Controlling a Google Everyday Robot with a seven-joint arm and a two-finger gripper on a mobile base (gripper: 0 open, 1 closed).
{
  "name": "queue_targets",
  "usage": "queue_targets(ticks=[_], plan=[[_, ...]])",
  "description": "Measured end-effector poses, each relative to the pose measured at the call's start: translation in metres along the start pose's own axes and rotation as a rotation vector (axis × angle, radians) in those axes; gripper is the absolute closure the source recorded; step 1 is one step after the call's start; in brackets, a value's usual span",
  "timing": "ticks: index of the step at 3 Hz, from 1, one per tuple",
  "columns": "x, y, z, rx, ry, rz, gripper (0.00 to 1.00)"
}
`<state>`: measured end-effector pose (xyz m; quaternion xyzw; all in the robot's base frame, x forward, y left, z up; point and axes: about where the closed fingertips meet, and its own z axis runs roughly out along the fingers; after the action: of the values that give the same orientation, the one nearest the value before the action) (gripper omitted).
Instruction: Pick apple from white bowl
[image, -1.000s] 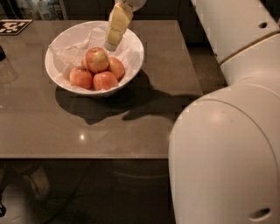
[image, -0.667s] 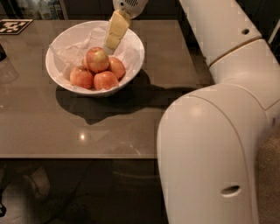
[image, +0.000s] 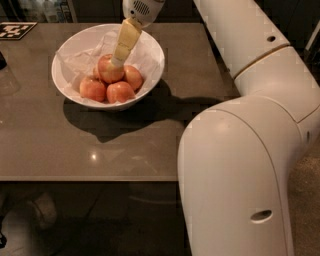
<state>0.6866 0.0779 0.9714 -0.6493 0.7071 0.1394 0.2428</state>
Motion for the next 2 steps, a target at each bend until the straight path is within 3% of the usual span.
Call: queue_targets(ticks=[2], plan=[[0.022, 0.01, 0.046, -0.058, 0.002, 0.087, 0.0]])
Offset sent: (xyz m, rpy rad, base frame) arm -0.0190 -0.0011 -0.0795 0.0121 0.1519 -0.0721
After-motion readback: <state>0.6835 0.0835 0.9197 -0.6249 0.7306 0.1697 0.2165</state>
